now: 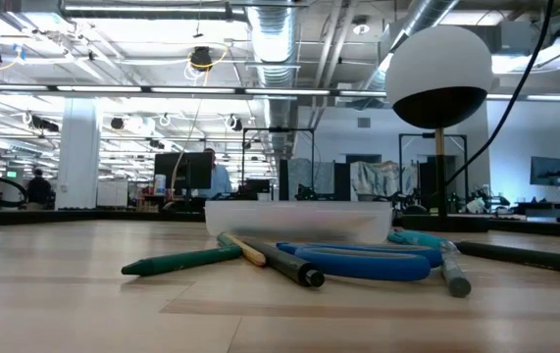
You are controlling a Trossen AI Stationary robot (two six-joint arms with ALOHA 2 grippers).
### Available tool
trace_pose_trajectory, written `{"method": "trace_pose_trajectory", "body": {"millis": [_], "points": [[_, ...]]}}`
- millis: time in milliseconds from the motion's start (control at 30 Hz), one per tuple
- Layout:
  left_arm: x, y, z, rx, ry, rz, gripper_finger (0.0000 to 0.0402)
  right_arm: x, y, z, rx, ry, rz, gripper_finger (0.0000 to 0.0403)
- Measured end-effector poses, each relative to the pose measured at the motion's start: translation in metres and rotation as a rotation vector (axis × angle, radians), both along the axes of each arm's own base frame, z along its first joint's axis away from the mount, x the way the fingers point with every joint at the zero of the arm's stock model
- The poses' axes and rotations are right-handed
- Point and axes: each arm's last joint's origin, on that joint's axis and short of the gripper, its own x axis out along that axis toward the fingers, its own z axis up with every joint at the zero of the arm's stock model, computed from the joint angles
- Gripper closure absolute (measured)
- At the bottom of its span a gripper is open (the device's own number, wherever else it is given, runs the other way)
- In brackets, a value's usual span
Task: Pick & place school supplies into a supply box
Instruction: Put the green crayon into the gray supply box
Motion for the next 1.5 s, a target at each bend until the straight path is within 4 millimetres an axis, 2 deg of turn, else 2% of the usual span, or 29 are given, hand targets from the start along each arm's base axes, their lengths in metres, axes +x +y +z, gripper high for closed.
{"method": "trace_pose_trajectory", "body": {"millis": [133, 267, 433, 600, 767, 967, 1100, 1300, 1367, 1500], "points": [[0.007, 0.004, -0.002, 0.011, 0.008, 0.032, 0.0372, -0.004, 0.003, -0.002, -0.017, 0.027, -0.012, 0.0403], [0.015, 0.006, -0.009, 0.024, 0.039, 0.045, 0.0362, -0.011, 0.014, 0.000, -0.060, -0.025, 0.056, 0.0403], [0.021, 0.008, -0.011, 0.031, 0.043, 0.045, 0.0368, -0.023, 0.019, 0.018, -0.098, -0.081, 0.053, 0.0403], [0.022, 0.009, -0.011, 0.039, 0.032, 0.039, 0.0379, -0.030, 0.008, 0.041, -0.097, -0.099, 0.030, 0.0403], [0.023, 0.010, -0.011, 0.050, 0.017, 0.037, 0.0372, -0.034, -0.014, 0.063, -0.086, -0.091, -0.025, 0.0403], [0.023, 0.010, -0.011, 0.059, 0.008, 0.036, 0.0367, -0.036, -0.049, 0.094, -0.066, -0.127, -0.119, 0.0403], [0.023, 0.010, -0.011, 0.068, -0.005, 0.036, 0.0372, -0.050, -0.078, 0.109, -0.059, -0.201, -0.217, 0.0403], [0.023, 0.011, -0.011, 0.077, -0.014, 0.036, 0.0374, -0.093, -0.111, 0.109, 0.047, -0.375, -0.279, 0.0403], [0.023, 0.011, -0.011, 0.079, -0.017, 0.036, 0.0374, -0.110, -0.120, 0.100, 0.081, -0.442, -0.324, 0.0403], [0.023, 0.011, -0.011, 0.086, -0.028, 0.049, 0.0373, -0.137, -0.138, 0.081, 0.182, -0.557, -0.547, 0.0403]]}}
